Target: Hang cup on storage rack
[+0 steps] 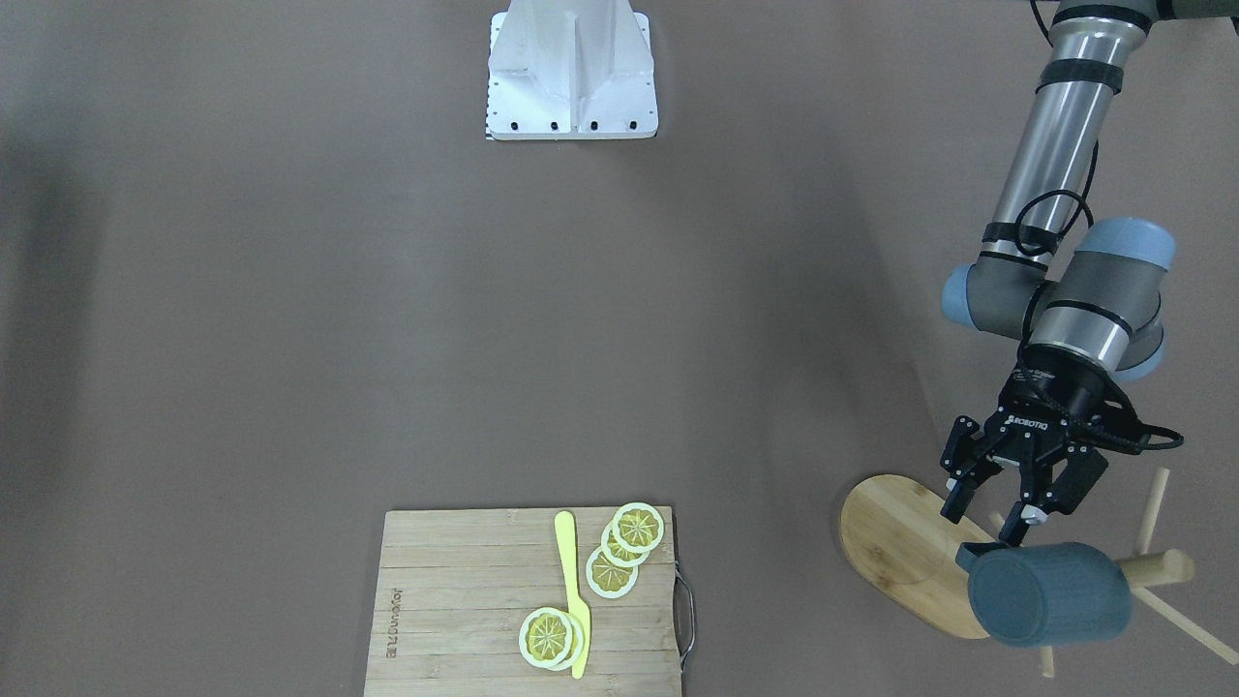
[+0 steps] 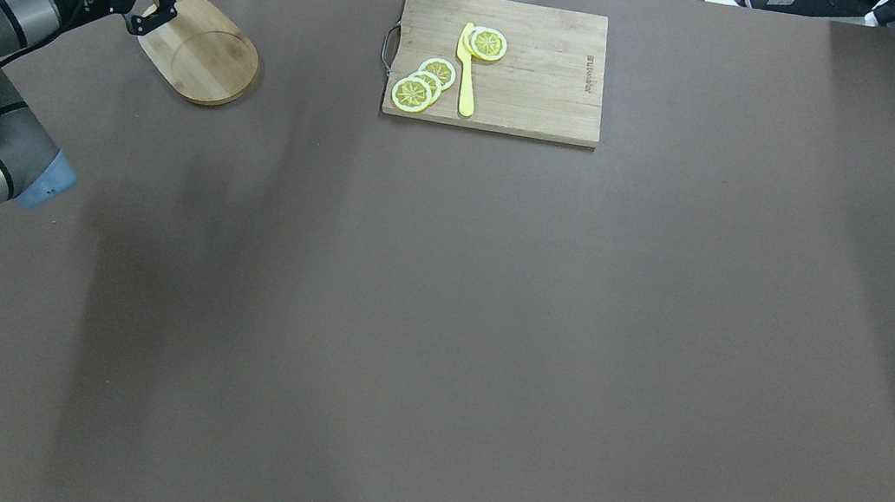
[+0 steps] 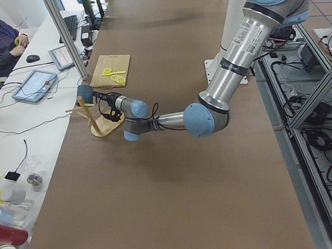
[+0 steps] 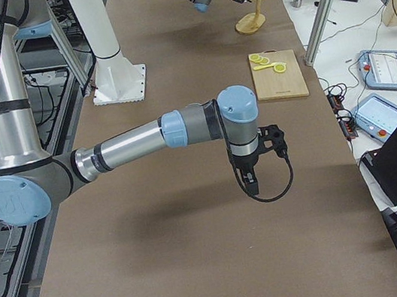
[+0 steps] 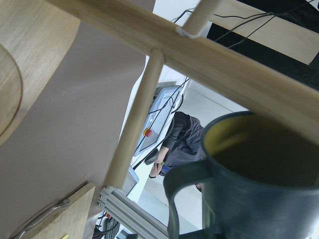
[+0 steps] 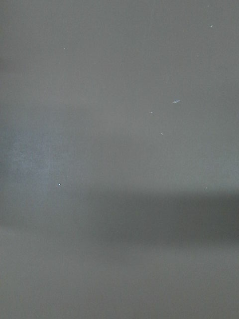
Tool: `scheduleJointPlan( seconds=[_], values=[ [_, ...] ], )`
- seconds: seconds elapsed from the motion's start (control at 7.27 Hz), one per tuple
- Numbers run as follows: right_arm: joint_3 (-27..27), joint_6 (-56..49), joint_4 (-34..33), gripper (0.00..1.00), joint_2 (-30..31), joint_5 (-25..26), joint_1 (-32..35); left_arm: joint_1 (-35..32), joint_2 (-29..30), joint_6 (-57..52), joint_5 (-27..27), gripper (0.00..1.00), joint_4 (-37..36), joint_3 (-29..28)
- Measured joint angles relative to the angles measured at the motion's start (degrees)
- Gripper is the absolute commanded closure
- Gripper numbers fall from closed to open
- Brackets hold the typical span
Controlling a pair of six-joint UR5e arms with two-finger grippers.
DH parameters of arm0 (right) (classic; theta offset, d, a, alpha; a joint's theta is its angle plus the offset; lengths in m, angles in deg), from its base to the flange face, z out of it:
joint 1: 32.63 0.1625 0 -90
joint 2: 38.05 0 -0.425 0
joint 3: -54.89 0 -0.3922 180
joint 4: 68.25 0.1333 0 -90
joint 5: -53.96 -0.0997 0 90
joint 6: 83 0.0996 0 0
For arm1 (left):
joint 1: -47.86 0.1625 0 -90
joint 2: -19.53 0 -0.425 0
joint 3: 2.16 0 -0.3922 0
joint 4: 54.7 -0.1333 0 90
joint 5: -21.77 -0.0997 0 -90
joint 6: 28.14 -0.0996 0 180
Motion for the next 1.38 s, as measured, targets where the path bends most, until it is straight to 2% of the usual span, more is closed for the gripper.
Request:
scheduleJointPlan(
  seconds=[0.55,1.1,1.24,1.38],
  values=[
    [0.04,0.01,-0.03,0.0,-0.38,-0.08,0.01,0.28,-1.95,-0.13,-0.08,0.01,0.08,5.92],
    [-0.1,-0.07,-0.03,0.0,-0.31,-0.09,0.02,0.85,-9.26,-0.6,-0.03,0.01,0.18,18.07],
    [-0.1,-0.08,-0.03,0.0,-0.22,-0.09,0.02,0.91,-10.98,-1.46,0.76,0.01,0.1,21.3],
    [-0.1,-0.08,-0.03,0.0,-0.13,-0.09,0.03,0.96,-12.45,-5.92,3.85,0.01,-0.24,24.6]
  ],
)
